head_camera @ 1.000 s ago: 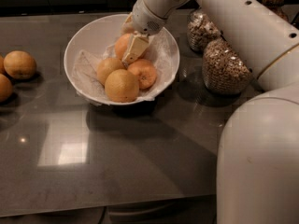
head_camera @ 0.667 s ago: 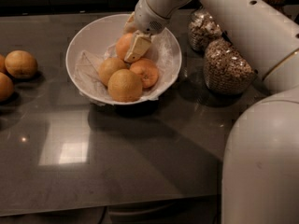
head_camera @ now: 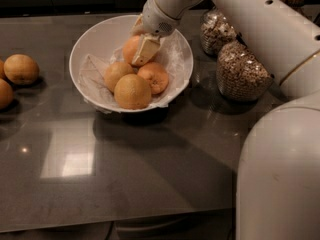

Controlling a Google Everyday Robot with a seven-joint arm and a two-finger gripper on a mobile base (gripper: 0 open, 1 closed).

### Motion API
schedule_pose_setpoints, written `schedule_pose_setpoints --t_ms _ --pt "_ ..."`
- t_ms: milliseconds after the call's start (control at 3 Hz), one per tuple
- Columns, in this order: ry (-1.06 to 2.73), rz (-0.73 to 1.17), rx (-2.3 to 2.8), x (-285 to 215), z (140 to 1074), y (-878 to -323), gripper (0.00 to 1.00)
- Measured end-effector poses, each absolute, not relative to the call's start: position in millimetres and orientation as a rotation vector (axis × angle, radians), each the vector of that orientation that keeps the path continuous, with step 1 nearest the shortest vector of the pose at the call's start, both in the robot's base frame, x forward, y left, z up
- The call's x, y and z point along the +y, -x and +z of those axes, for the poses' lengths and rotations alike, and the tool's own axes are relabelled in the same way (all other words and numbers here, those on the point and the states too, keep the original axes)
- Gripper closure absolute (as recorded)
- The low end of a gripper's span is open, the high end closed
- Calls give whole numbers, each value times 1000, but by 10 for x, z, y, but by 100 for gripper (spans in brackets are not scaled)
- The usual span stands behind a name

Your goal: Pick orange from white bowl

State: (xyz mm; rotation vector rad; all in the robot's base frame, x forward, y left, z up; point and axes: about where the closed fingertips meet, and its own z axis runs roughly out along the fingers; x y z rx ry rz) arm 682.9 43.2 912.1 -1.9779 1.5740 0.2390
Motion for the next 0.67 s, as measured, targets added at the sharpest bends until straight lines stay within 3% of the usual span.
schedule_pose_setpoints --t_ms 333,667 --pt "1978 239 1574 433 9121 -6829 99" --pt "1978 240 1574 435 9121 -6829 100"
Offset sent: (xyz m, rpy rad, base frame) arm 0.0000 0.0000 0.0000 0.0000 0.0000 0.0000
